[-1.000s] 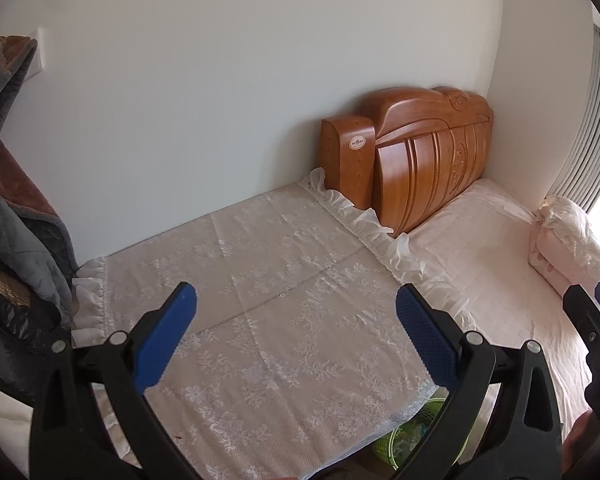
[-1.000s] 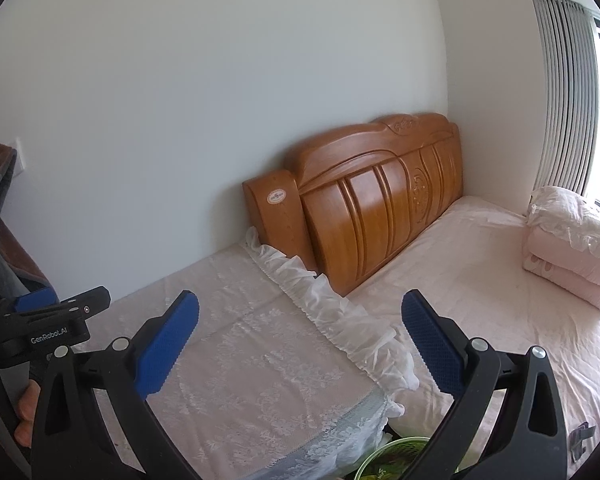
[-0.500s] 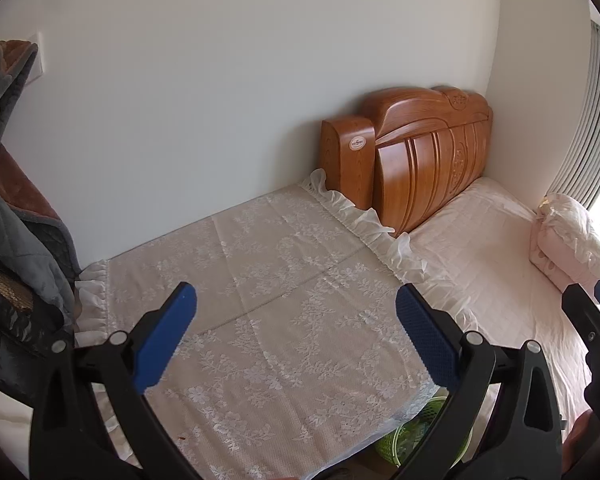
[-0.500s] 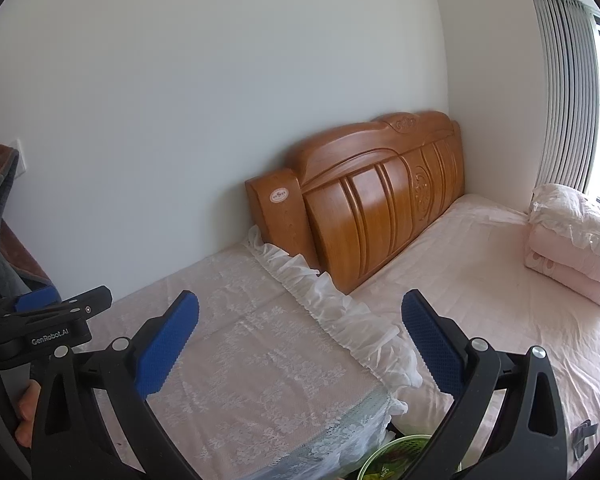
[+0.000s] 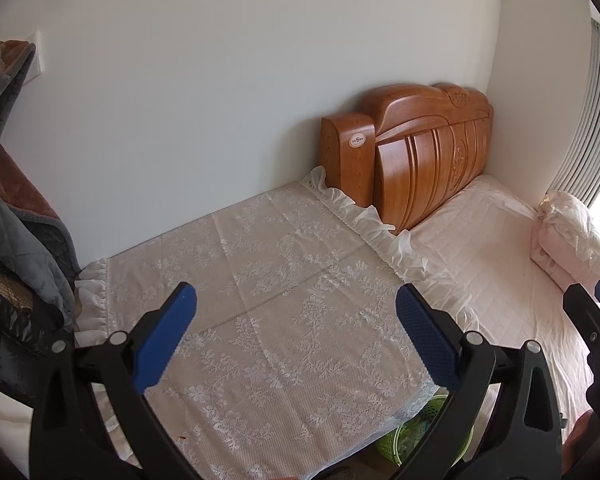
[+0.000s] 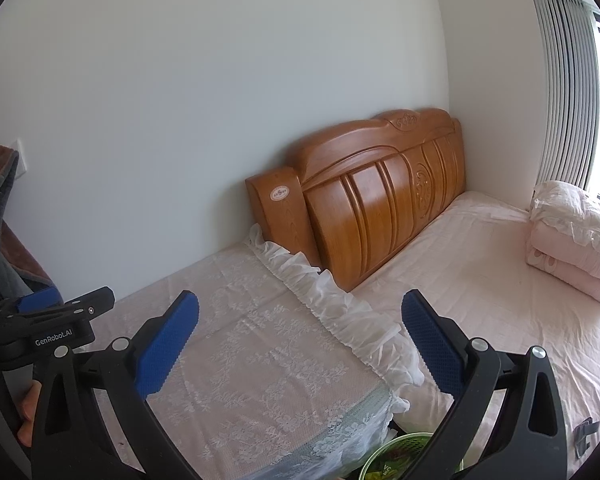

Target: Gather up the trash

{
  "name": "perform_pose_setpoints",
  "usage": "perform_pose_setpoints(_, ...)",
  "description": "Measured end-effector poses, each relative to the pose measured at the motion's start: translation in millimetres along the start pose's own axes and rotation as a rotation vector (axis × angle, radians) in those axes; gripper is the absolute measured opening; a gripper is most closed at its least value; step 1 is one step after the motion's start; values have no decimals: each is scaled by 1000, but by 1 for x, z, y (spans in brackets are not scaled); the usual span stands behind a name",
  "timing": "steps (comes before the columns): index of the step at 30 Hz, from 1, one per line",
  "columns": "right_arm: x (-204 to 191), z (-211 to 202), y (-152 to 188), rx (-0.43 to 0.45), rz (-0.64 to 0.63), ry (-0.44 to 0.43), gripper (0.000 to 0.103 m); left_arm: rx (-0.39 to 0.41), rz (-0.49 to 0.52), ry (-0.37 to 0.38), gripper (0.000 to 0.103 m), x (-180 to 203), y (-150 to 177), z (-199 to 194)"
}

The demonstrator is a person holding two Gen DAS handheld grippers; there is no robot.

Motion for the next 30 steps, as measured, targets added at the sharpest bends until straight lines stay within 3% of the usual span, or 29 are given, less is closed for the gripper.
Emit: perform_pose_setpoints(30,0,5,9,-16,-2,1,101,-8,11,2,96,0,3,4)
Point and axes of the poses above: each gripper's, at about its wrist camera, not at the fingertips, and z roughly the way its jaws point, x to its right, y to its underside, the point moved 4 cm from there along z, roughly the way its jaws point, and after that the axes turned 5 degrees about x, right-handed, at the moved point
